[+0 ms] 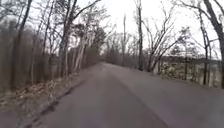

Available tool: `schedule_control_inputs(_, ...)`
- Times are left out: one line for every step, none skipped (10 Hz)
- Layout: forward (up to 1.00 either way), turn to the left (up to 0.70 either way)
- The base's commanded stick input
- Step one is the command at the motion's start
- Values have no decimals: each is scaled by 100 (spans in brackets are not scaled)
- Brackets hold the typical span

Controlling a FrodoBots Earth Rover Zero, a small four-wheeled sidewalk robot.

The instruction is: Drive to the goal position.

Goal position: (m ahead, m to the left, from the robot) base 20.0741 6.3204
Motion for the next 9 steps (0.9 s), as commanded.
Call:
schedule_control_inputs(70,35)
schedule_control_inputs(70,35)
schedule_control_inputs(70,0)
schedule_control_inputs(70,0)
schedule_control_inputs(70,0)
schedule_control_inputs(70,0)
schedule_control_inputs(70,0)
schedule_control_inputs(70,0)
schedule_control_inputs(70,0)
